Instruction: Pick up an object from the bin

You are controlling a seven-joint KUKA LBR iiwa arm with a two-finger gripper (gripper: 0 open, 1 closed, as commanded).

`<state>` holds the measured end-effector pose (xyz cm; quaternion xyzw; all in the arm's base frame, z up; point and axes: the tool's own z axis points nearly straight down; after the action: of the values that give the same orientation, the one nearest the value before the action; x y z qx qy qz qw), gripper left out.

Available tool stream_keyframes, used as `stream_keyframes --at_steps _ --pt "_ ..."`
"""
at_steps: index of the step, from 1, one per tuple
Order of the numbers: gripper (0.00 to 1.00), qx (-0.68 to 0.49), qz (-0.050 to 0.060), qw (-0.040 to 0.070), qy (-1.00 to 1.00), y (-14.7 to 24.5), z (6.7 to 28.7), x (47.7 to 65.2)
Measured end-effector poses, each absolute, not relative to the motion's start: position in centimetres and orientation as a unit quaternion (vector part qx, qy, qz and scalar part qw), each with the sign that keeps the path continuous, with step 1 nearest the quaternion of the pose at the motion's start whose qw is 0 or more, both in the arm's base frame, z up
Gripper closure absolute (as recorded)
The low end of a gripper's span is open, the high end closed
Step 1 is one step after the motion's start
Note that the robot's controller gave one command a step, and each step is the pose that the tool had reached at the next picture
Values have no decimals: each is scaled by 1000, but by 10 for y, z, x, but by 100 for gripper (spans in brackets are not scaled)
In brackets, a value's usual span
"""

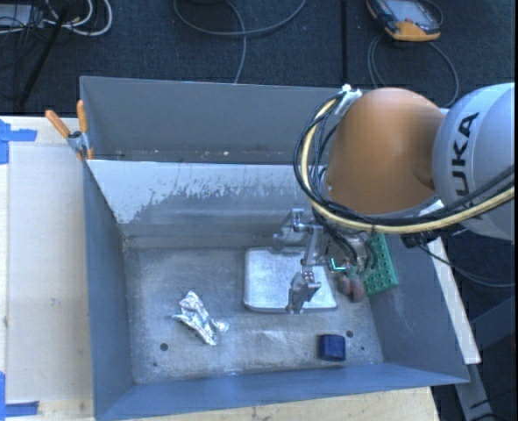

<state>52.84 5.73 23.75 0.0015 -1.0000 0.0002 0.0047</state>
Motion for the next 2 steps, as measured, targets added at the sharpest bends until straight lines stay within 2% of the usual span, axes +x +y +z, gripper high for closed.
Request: stream_keyframes --at_steps 1,2 --pt "100 0 0 1 -1000 57 242 530" --pt "0 -1 0 1 -1000 57 242 530"
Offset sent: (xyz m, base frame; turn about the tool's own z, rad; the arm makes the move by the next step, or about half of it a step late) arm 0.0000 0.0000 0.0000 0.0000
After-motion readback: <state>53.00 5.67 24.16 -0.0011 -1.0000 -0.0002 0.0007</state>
